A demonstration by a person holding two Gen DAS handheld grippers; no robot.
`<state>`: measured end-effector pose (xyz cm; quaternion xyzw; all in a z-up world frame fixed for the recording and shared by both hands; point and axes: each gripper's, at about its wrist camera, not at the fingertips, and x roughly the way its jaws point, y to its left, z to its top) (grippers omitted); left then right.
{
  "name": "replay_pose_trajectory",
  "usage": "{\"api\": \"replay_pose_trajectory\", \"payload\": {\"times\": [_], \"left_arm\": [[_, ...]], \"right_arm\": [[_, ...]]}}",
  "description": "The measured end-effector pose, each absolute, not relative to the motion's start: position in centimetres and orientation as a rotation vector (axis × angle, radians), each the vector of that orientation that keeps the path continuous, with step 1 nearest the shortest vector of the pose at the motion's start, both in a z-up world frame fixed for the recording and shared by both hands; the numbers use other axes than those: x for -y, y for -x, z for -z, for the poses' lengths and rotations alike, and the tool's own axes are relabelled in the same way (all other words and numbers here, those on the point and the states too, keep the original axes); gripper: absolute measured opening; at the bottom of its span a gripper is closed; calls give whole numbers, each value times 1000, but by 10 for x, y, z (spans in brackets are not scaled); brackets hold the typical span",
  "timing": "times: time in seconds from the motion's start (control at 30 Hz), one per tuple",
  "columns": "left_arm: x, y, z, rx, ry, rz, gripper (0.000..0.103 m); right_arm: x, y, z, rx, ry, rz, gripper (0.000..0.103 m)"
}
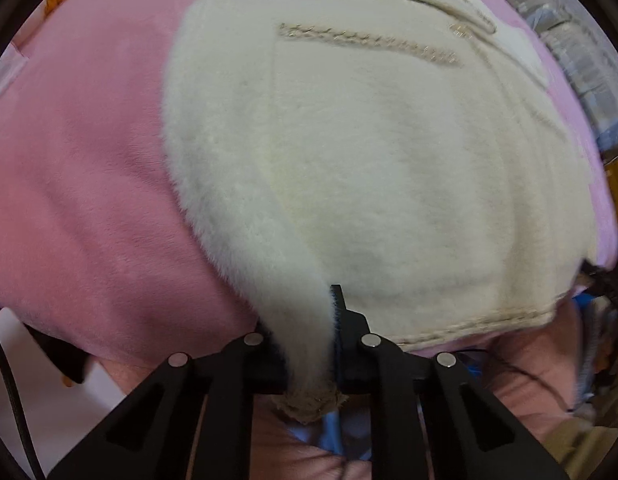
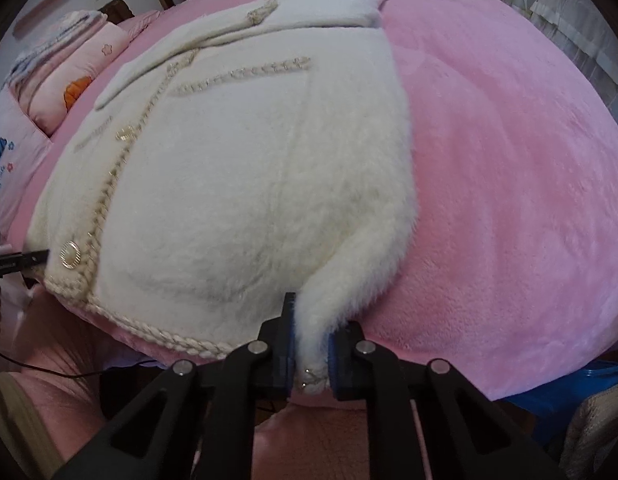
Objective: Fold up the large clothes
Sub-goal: 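Lift the hem with both tools and fold it over toward the collar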
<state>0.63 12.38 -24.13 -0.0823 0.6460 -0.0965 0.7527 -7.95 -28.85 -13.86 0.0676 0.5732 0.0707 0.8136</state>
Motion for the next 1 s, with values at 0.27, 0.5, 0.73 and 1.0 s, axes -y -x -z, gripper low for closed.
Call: {"api": "replay_pose_trajectory", "payload": {"times": [0.27, 0.5, 0.73, 1.0], "left_arm": [[-153, -61, 165, -1210, 661, 406, 12], [-182, -163, 103, -978, 740, 364, 12], [-195, -287, 126, -919, 704, 214, 19], [-188, -359, 182, -1160, 604, 156, 28]], "right_arm": [[310, 42, 67, -1055, -315, -231, 11], [313, -54, 19, -905, -364, -241, 11], [346, -181, 21, -777, -491, -91, 13], [334, -256, 97, -966, -414, 2, 24]]}}
